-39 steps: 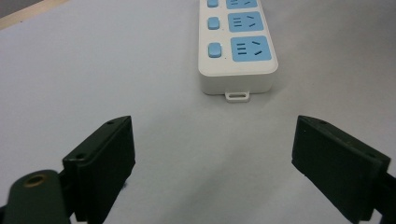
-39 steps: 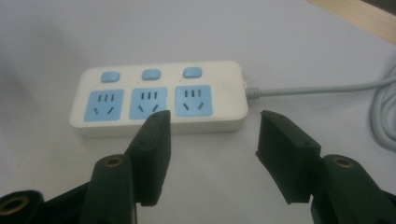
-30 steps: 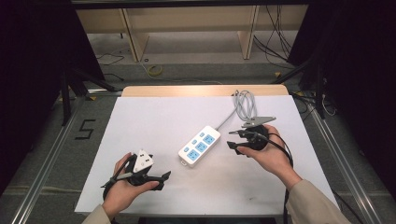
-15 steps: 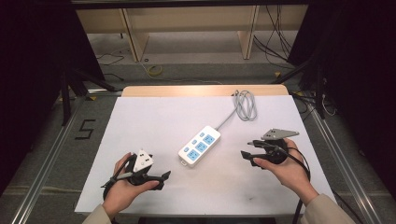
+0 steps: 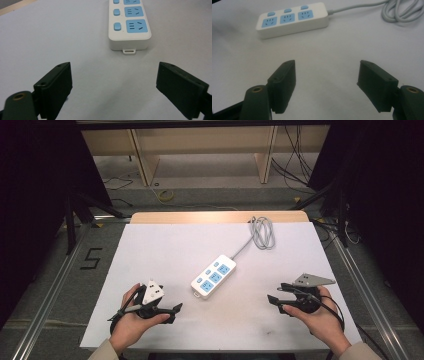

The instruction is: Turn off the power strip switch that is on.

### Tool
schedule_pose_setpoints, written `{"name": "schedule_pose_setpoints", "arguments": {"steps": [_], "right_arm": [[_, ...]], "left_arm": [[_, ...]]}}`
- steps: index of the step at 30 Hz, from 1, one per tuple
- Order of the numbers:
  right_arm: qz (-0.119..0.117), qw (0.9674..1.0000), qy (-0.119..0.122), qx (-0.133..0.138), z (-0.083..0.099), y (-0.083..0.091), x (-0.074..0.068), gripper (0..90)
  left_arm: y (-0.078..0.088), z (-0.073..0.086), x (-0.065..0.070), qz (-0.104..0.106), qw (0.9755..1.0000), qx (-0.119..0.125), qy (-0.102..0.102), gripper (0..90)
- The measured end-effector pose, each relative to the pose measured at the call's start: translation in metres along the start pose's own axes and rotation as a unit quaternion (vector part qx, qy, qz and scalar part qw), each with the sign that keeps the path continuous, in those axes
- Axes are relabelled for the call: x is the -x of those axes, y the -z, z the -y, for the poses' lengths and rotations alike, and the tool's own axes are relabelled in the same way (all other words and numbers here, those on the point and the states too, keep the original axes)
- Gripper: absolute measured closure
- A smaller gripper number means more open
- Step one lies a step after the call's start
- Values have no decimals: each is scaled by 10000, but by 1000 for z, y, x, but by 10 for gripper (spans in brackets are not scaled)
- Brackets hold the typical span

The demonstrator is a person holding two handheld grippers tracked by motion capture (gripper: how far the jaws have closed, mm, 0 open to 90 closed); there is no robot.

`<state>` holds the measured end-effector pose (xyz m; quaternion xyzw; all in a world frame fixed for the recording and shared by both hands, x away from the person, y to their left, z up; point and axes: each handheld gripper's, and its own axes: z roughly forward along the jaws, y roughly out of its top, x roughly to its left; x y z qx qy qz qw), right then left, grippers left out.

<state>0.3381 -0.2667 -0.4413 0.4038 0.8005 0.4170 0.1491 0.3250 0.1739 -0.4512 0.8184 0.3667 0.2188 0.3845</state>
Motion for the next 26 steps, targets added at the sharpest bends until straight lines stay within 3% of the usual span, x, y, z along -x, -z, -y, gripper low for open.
{"name": "schedule_pose_setpoints", "arguments": {"steps": [7,22,26], "right_arm": [[-56,10000,-4,-36,11,5,-4,312],[-40,10000,87,-11,13,5,-5,312],[-4,10000,87,6,12,6,-4,305]], "left_arm": [[0,0,1,16,10000,-23,-63,129],[0,-1,3,37,9999,-30,-93,128],[-3,-5,15,193,9996,-12,-228,123]]}}
